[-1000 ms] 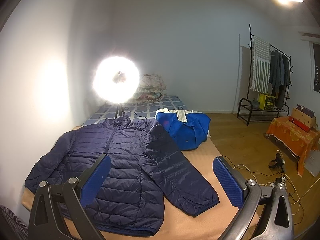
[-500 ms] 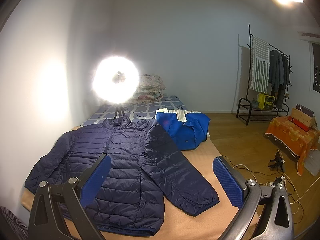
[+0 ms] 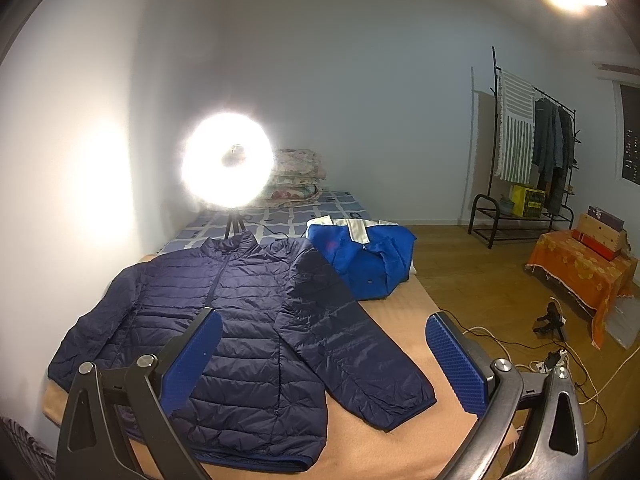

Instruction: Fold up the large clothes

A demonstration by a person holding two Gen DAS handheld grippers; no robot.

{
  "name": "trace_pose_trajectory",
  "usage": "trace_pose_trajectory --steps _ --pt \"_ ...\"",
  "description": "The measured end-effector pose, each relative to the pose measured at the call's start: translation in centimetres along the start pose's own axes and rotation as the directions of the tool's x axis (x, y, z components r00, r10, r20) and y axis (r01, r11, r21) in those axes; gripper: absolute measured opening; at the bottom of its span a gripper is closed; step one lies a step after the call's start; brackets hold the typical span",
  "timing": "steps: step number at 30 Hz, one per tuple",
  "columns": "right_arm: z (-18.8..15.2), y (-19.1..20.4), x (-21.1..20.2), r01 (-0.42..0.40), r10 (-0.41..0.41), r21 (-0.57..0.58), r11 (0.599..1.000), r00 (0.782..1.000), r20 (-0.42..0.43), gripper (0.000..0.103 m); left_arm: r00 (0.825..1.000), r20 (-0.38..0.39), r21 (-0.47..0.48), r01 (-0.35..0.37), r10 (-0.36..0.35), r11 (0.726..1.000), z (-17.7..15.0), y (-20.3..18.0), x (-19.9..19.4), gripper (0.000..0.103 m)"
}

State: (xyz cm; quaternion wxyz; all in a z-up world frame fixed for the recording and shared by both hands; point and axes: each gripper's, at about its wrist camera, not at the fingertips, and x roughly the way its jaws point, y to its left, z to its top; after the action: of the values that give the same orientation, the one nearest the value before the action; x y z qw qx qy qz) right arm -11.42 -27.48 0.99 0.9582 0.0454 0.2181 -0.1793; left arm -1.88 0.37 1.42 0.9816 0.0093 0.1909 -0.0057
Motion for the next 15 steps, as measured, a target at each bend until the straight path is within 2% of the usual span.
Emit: trace_pose_trajectory --steps 15 --pt "0.3 0.7 0.2 -0.001 0.001 0.008 1.000 1.000 0.001 0.103 1.000 -0.019 -0.010 -0.009 0.009 1.000 -0.1 0.5 1.1 0.102"
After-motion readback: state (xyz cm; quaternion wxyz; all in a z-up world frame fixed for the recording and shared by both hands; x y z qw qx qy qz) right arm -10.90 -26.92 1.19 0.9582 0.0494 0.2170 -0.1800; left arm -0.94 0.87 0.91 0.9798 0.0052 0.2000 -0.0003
